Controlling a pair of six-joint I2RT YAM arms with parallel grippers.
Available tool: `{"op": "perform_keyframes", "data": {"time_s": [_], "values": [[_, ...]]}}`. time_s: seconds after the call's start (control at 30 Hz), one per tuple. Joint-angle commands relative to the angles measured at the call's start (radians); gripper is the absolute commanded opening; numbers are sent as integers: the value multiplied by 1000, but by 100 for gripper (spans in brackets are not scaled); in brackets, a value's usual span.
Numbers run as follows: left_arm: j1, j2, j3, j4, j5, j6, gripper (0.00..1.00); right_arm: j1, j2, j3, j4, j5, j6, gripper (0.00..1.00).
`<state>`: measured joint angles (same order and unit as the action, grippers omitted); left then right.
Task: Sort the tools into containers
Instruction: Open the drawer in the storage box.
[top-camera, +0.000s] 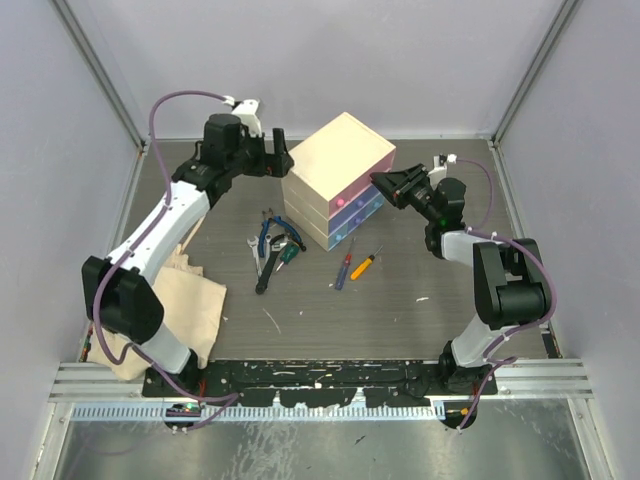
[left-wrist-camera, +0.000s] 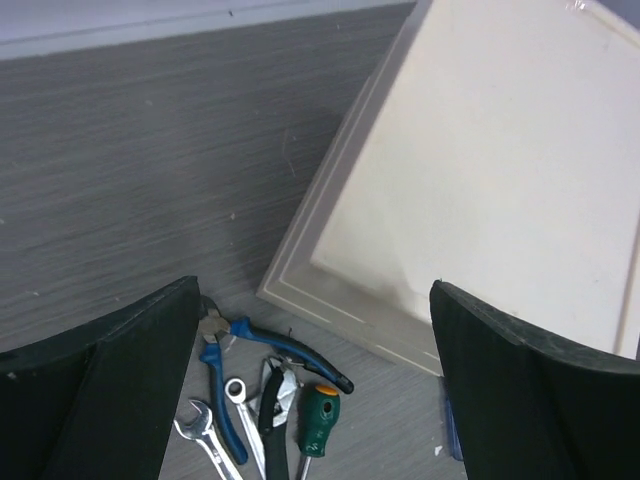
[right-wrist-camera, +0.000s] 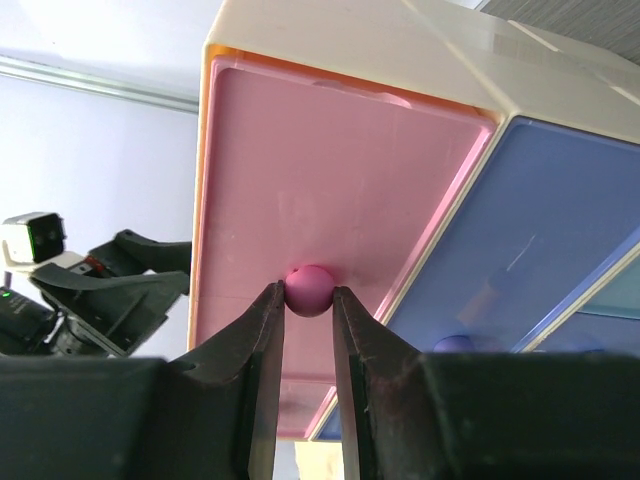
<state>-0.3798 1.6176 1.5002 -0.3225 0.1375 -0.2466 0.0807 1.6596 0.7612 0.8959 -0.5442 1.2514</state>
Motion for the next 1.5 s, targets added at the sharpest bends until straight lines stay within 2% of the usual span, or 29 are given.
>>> {"op": "perform_keyframes", "data": {"time_s": [0.0, 0.2, 0.3, 0.43, 0.63, 0.77, 0.9, 1.2, 1.47], "values": [[-13, -79, 113, 10, -72, 67, 98, -14, -28, 7, -33, -1, -36, 18], [-176, -18, 224, -53, -95, 313, 98, -14, -25, -7, -2, 8, -16, 18], [-276, 51, 310, -143, -127, 404, 98, -13, -19, -10, 14, 10, -5, 18], [-366, 164, 447, -274, -233, 493, 97, -13, -8, -9, 32, 6, 7, 18], [-465, 241, 480, -308, -419, 623, 100, -13, -10, -10, 34, 2, 9, 18], [-482, 268, 495, -320, -491, 651, 99, -13, -9, -10, 38, -1, 12, 18], [-481, 265, 488, -312, -500, 647, 98, -13, -6, -12, 46, -6, 17, 18], [-473, 269, 496, -313, -505, 623, 97, -15, -60, -61, 35, 20, -10, 11], [-453, 297, 536, -344, -523, 579, 96, -21, -131, -111, 22, 40, -23, 1]]}}
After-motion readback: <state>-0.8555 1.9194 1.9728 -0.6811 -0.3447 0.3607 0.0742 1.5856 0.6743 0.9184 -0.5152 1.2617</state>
